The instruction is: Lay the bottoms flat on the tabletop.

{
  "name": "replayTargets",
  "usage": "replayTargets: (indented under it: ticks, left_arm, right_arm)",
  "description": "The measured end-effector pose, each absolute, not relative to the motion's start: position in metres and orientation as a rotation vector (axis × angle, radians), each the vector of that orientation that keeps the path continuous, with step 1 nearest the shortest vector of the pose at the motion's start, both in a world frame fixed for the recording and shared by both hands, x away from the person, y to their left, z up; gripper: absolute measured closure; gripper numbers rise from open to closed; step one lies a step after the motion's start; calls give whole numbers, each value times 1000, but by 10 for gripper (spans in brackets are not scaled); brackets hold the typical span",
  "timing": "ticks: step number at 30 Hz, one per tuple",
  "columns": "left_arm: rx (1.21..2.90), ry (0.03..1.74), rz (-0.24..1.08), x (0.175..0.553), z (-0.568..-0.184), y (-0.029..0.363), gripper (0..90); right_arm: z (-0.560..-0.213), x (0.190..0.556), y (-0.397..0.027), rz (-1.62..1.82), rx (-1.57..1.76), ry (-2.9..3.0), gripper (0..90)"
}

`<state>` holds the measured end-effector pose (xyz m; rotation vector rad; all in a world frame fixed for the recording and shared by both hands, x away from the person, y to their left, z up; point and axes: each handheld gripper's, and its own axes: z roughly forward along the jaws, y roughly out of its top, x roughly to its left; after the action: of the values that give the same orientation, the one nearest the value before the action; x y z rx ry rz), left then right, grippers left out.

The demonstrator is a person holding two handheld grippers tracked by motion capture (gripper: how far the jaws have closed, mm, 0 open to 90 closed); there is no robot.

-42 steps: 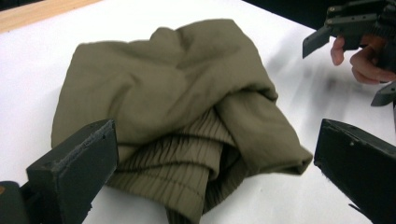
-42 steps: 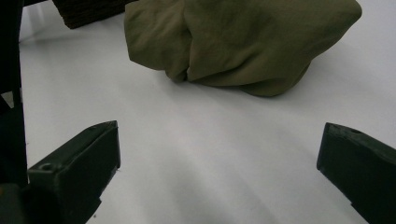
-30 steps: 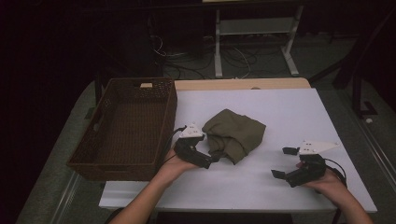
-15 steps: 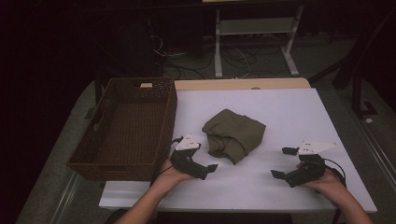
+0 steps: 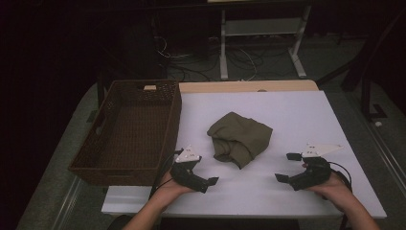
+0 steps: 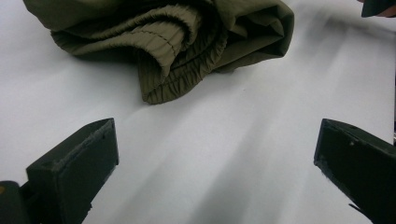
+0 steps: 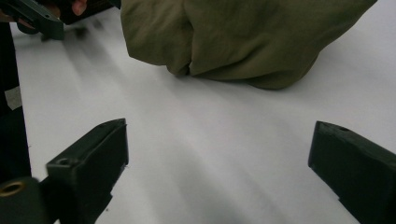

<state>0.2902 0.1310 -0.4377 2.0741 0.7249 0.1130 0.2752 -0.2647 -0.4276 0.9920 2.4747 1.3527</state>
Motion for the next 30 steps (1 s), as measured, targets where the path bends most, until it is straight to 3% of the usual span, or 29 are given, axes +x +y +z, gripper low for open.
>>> replayTargets:
  ticks: [3, 14, 30]
  left_arm:
    - [2068, 716, 105, 291, -436, 132, 0]
    - [2084, 708, 83, 297, -440, 128, 0]
    - [2066, 726, 86, 299, -438, 131, 0]
  right_arm:
    - [-422, 275, -263, 1343, 988, 2456, 145]
    - [-409, 285, -259, 1399, 1029, 2440, 278]
    - [-390, 312, -239, 1470, 993, 2433, 302]
